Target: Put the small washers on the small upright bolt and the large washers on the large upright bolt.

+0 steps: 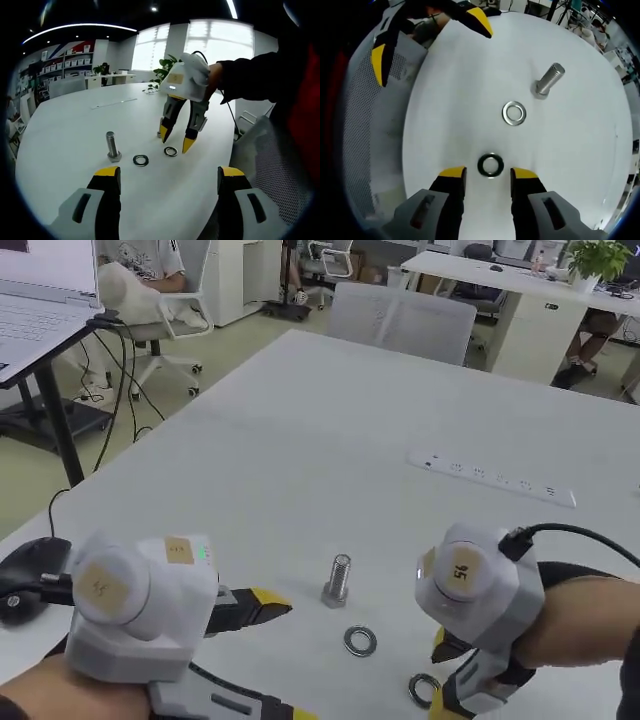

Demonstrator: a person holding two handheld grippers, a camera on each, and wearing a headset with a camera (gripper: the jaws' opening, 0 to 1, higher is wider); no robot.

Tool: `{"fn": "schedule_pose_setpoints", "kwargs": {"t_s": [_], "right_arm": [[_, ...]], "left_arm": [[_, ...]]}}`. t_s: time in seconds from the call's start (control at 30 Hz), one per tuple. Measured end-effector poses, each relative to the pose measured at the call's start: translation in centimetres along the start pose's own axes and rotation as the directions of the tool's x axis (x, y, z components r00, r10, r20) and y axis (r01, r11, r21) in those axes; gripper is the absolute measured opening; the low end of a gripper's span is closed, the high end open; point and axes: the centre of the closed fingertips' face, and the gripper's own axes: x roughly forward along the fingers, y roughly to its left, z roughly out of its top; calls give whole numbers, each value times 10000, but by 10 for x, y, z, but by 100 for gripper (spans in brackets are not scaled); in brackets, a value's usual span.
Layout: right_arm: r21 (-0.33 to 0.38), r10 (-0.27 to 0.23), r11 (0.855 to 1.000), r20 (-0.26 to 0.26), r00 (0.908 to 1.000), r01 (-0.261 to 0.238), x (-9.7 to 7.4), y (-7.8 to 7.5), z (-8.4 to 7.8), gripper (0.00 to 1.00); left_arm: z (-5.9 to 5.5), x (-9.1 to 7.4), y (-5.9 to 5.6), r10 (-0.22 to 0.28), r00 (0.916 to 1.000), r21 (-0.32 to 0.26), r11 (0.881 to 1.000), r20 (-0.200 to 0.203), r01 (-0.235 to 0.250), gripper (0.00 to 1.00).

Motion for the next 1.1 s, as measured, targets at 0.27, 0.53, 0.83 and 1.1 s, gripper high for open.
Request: {"fn": "schedule_pose_setpoints", "kwargs": {"t_s": [0.27, 0.53, 0.83, 1.1], "right_arm": [[-20, 42, 10000, -12, 10000, -42, 5, 0, 2, 35], [-91, -2, 10000, -120, 9999, 1, 8, -1, 0, 35], [-142, -4, 9999, -249, 9997, 1, 11, -1, -1, 34], [-229, -72, 9997, -317, 9995, 65, 12, -1, -2, 32]], "left_arm": [[-1, 0, 0, 6, 10000, -20, 10000, -12, -6, 79], [-1, -1, 0, 12, 10000, -37, 10000, 1, -12, 79], [-2, -1, -1, 11, 10000, -65, 10000, 5, -11, 79], [-2, -1, -1, -17, 10000, -86, 10000, 32, 17, 79]]}}
